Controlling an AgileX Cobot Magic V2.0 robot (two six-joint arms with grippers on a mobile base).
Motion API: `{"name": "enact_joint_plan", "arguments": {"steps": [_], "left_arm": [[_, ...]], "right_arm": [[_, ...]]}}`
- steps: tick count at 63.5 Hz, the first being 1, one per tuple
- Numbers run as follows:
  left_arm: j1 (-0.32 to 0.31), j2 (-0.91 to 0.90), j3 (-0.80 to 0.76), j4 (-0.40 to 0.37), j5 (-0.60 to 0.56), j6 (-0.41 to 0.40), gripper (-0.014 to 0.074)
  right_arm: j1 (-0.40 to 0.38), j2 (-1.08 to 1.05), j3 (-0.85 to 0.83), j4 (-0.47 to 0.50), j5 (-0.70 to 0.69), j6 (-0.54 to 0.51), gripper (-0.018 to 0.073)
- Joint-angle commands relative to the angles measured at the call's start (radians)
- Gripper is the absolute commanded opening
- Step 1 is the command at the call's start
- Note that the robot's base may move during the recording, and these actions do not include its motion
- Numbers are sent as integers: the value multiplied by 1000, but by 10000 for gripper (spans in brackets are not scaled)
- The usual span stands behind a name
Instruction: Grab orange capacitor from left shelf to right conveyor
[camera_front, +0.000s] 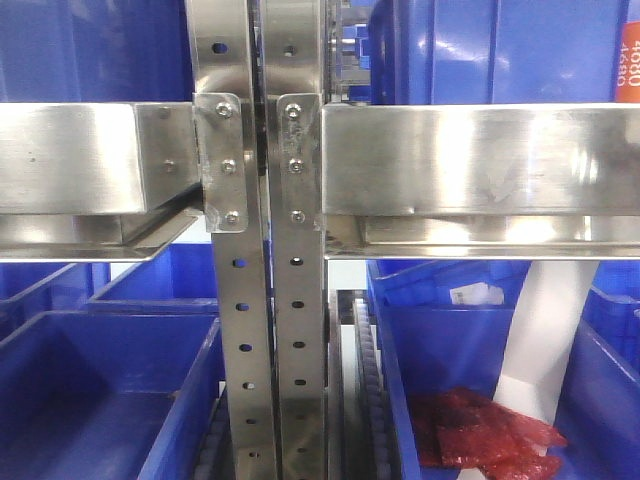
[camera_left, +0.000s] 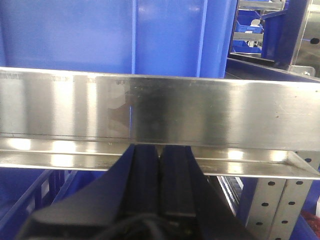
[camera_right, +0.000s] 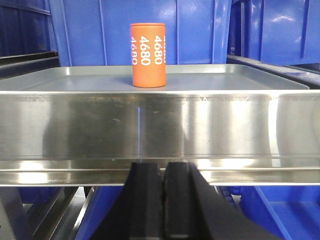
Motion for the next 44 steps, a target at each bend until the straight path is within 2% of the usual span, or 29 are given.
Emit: {"name": "enact_joint_plan", "arguments": {"steps": [1, 31, 44], "left_arm": [[1, -11, -4, -3, -88, -2, -127], [1, -11, -4, -3, -88, -2, -127], [1, -11, -4, -3, -88, -2, -127]], "right_arm": [[-4, -13, -3, -2, -89, -2, 49], [-5, -13, -11, -2, -199, -2, 49], [-5, 6, -130, -2, -178, -2, 49]]}}
